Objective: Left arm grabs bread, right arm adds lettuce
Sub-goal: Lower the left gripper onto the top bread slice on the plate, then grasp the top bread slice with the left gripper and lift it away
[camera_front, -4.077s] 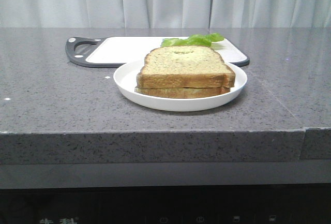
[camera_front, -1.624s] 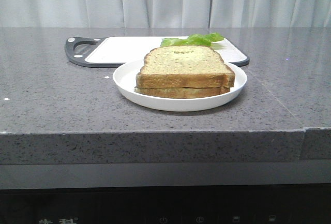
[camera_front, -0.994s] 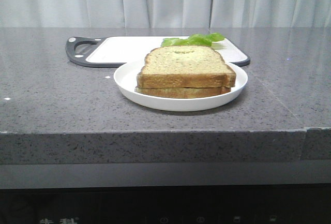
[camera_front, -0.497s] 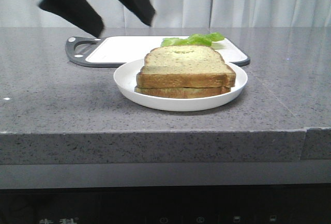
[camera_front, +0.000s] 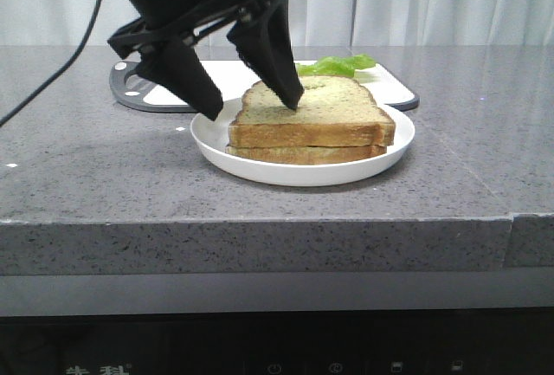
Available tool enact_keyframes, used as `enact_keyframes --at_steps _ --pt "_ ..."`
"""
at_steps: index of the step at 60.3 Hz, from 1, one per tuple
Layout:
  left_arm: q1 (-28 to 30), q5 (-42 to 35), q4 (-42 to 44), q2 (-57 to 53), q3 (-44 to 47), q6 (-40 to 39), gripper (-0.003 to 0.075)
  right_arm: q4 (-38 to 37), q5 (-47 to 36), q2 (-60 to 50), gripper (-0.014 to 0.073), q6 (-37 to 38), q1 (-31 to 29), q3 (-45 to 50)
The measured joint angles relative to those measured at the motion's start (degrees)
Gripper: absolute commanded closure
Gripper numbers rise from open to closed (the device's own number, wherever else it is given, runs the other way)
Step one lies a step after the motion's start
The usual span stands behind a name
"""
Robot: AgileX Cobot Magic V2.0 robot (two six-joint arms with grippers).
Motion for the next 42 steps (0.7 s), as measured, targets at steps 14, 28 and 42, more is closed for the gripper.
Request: enact_keyframes --at_steps 14,28,42 --pt "0.0 -0.2 0.22 0.57 -0.23 0.0 0.0356 0.0 0.0 0.0 -0.0015 0.0 0.0 0.0" --pt "-0.27 -0.3 0.22 0.57 -0.31 0.0 0.0525 0.0 0.0 0.0 -0.0015 0.0 0.0 0.0" --pt "-0.27 -0.69 0.67 0.57 -0.35 0.0 0.0741 0.0 0.0 0.0 -0.0015 0.0 0.0 0.0"
